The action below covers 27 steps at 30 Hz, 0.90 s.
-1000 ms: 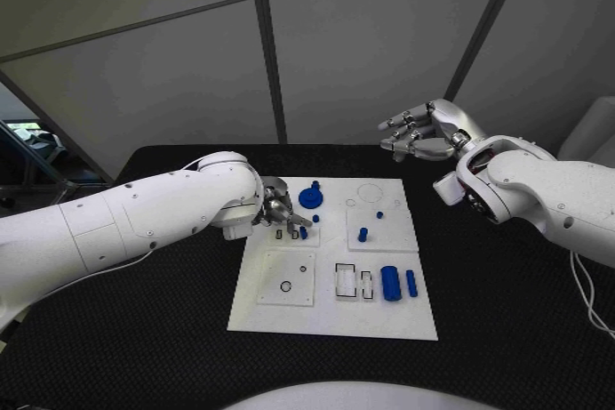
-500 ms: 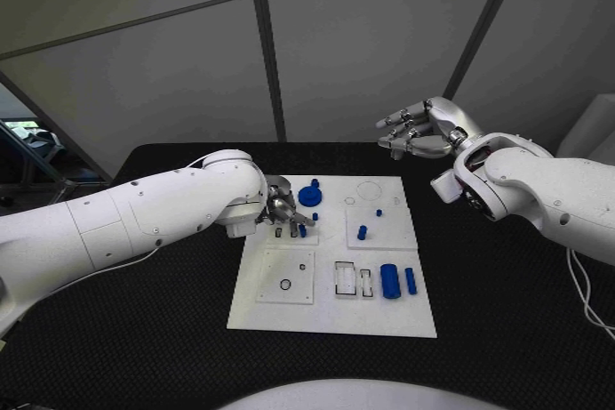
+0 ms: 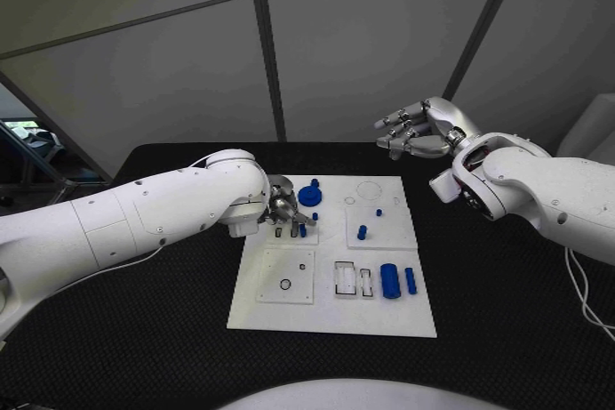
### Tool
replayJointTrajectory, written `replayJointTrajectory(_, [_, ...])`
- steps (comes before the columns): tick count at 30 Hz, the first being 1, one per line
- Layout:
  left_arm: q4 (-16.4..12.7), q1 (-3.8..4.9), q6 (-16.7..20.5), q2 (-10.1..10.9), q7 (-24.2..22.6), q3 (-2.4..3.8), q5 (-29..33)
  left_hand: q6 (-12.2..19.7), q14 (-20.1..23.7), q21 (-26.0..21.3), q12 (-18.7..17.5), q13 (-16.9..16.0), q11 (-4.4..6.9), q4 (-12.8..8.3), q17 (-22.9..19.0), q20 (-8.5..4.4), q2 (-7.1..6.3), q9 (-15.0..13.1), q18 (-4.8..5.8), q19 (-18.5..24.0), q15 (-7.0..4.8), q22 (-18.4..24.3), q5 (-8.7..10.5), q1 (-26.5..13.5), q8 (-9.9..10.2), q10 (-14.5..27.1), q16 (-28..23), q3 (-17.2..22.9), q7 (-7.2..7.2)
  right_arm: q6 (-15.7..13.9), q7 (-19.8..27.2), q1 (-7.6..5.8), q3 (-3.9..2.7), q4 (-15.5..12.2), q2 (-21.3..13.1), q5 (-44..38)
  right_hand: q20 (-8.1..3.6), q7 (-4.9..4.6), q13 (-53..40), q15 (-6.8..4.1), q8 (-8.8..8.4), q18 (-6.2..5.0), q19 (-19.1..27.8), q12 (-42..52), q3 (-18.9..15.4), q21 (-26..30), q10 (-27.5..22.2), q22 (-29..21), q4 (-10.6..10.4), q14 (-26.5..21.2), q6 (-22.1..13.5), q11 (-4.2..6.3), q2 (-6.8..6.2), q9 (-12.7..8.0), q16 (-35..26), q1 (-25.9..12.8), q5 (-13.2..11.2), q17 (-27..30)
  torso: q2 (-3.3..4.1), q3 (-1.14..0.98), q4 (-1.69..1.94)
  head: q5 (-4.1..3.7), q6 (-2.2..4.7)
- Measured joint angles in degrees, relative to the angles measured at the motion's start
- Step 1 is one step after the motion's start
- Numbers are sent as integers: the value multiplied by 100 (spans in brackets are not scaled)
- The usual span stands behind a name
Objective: Assemble the parts on the task board
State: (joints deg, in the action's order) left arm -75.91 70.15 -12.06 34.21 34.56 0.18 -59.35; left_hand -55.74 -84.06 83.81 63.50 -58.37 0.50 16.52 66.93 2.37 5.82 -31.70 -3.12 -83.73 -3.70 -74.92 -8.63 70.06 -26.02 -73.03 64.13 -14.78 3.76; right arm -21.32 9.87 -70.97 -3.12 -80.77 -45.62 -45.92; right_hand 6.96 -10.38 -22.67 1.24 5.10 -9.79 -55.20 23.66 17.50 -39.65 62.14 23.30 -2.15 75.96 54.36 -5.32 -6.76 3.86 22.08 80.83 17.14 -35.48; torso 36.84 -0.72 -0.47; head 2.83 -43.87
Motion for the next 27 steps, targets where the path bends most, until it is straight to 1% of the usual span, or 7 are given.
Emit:
replayJointTrajectory(4, [12,0,-26,-9,0,0,-1,21,0,22,15,-22,0,-18,0,0,56,-45,0,0,0,0,0,61,-12,0,0,18,-13,6,-3,0,0,7,18,-1,0,0,8,0,0,0,0,0,-7,0,0,0,37,0,0,0,0,0,-12,0,0,-8,1,1,1,-2,-12])
replayJointTrajectory(5, [18,0,-34,-13,0,0,-1,37,0,22,30,-27,0,-34,0,0,28,-62,0,0,0,0,0,94,-33,0,0,34,4,8,-3,0,0,7,23,-1,0,0,8,0,0,0,0,0,-7,0,0,0,37,0,0,0,0,0,-12,0,0,-8,1,1,1,-2,-14])
replayJointTrajectory(9, [28,1,-54,-27,1,0,-2,58,0,22,35,-28,0,-61,7,0,42,-109,0,0,0,0,0,164,-48,0,0,61,-17,12,-5,0,0,15,33,-2,0,0,17,0,0,0,0,0,8,0,0,0,53,0,0,0,-9,0,-46,9,0,-14,3,3,1,-5,-23])
replayJointTrajectory(19, [43,3,-79,-47,1,-1,-2,140,0,22,35,-27,-1,-138,12,-21,180,-241,0,-21,0,0,0,498,-115,1,0,298,-17,26,-7,0,0,26,46,-3,0,0,29,-21,0,0,0,0,8,0,0,1,83,21,0,0,-31,0,-46,31,0,-22,4,4,-1,-12,-43])
replayJointTrajectory(24, [45,6,-84,-62,1,-1,-2,140,0,21,35,-15,-1,-165,12,-21,169,-266,0,-21,0,0,0,569,-115,1,0,356,-17,31,-8,0,0,43,63,-3,0,0,35,-21,0,0,0,0,8,0,0,1,83,21,0,0,-9,0,-69,53,28,-28,4,3,-1,-9,-62])
replayJointTrajectory(25, [43,6,-85,-67,1,-1,-2,140,0,22,35,-10,-1,-183,12,-21,154,-274,0,-21,0,0,0,593,-115,1,0,374,-17,32,-8,0,0,46,66,-3,0,0,36,-21,0,0,0,0,8,0,0,1,83,21,0,0,-9,0,-69,53,28,-28,4,2,-1,-4,-63])
replayJointTrajectory(27, [35,6,-87,-72,0,-1,-2,160,0,21,35,2,-1,-197,12,-21,208,-289,0,-21,0,0,0,671,-115,1,0,436,-38,34,-8,0,0,48,69,-3,0,0,39,-1,0,0,0,0,8,0,0,3,116,41,0,0,-9,1,-69,53,35,-34,3,1,-1,15,-64])
